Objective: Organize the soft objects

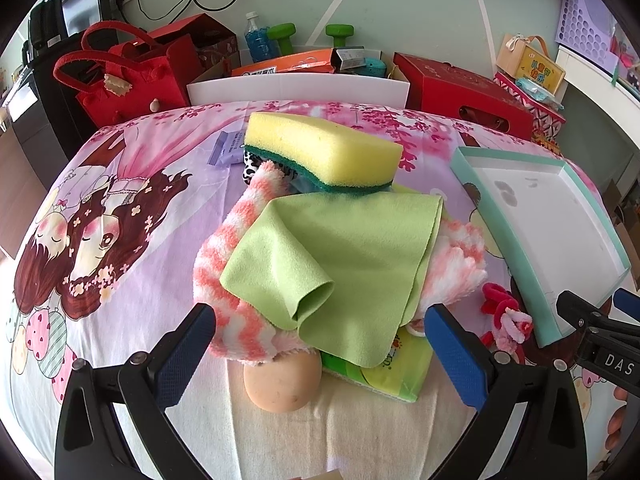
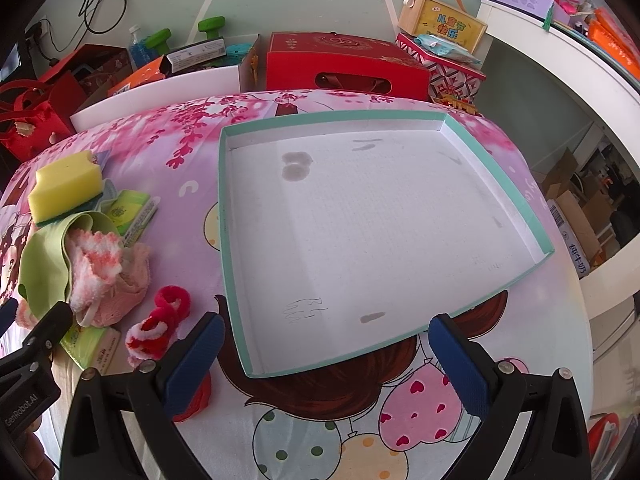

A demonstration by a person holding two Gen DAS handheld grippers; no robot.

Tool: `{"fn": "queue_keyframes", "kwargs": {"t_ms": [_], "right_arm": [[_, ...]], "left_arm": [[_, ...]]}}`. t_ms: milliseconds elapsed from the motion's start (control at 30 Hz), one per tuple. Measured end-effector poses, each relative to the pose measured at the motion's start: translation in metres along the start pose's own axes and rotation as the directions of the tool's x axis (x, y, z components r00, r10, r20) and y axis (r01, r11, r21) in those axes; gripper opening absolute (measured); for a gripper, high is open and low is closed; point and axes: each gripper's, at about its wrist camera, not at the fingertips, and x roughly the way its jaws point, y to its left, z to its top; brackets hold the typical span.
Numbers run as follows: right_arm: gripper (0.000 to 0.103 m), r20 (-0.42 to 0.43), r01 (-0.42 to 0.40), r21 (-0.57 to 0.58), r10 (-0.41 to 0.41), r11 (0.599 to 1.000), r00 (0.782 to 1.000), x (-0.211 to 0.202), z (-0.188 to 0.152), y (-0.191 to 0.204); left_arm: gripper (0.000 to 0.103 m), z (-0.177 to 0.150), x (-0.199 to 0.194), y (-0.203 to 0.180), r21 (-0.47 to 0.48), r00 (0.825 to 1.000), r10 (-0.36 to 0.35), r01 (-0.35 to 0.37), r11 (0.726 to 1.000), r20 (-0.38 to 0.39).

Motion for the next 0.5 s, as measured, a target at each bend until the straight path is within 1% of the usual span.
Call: {"fn": "queue_keyframes", "kwargs": {"t_ms": [400,467,500], "right_arm": [[0.103,0.002,-0.003,-0.004,0.003,1.000,1.000,-0.0002,-0.0002,0.0036],[0.103,0.012,-0.014,-0.005,0.014,1.000,1.000,-0.0022,-0.0002,0.0042],[0.103,0.020,-0.034,-0.011,0.035,0.999,0.999,-0.0044,0.0001,0.0058]], "left_arm": [[0.103,-0.0016,0.0007,0.0018,0.001,1.000,0.004,-0.004,1.000,-0.010],[0.103,-0.0008,-0.0015,0.0037,0.007,1.000,0.010,-0.010,1.000,-0.015],[0.103,-0.0005,-0.0026,0.0056,0.012,1.000,0.020,-0.020,1.000,-0.020]]}}
